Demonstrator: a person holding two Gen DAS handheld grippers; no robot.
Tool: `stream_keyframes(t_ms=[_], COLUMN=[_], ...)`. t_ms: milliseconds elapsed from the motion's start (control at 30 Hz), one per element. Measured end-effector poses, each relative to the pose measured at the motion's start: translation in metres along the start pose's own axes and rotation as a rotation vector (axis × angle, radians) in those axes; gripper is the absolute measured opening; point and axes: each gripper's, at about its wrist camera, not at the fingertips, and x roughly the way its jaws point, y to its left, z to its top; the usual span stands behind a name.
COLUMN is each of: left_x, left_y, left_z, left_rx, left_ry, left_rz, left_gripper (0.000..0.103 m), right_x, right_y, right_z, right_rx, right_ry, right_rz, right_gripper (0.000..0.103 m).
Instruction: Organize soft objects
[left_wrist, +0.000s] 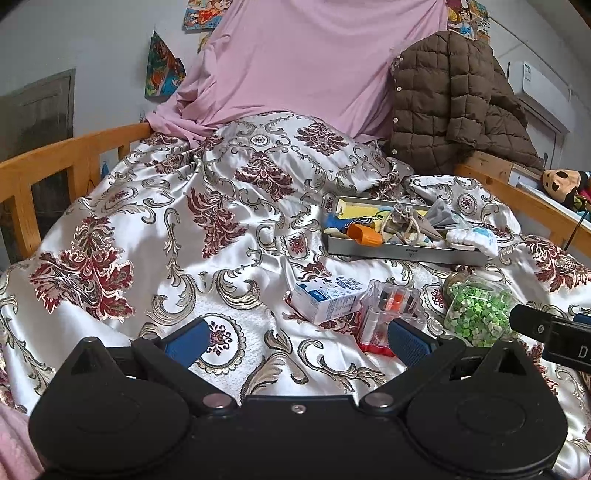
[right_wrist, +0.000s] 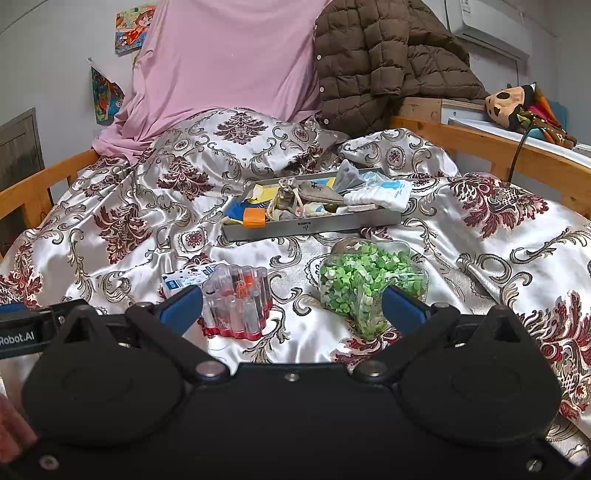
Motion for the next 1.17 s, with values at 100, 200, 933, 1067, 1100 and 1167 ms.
stream_keyframes(t_ms=[100, 200, 933, 1067, 1100, 1167], left_x=[0.004, 0.004, 0.003, 0.007, 0.010, 0.013], left_y=[-0.002, 0.000, 0.001, 0.000, 0.000, -0.002], left_z=[0.003, 0.004, 0.005, 0.008, 0.009, 0.010], left_rx=[-0.010, -0.013, -0.011, -0.016, -0.018, -0.021], left_ry=[0.007, 0.012, 0.021, 0.009, 0.012, 0.027], left_rz=[0.004, 0.014, 0.015, 0.029, 0.025, 0.010], left_gripper=[0.102, 0.102, 0.102, 0.102, 0.102, 0.102], right_x=[0.000, 0.000, 0.001, 0.001, 0.001, 0.002], right_y=[0.000, 0.000, 0.000, 0.000, 0.001, 0.001], right_z=[0.000, -0.001, 0.000, 0.000, 0.000, 0.000], right_rx=[-0.002, -0.002, -0.004, -0.004, -0.004, -0.005], right_ry=[0.001, 0.001, 0.004, 0.004, 0.005, 0.008], right_rz=[0.000, 0.000, 0.000, 0.001, 0.001, 0.001], right_gripper=[0.102, 0.102, 0.102, 0.102, 0.102, 0.102])
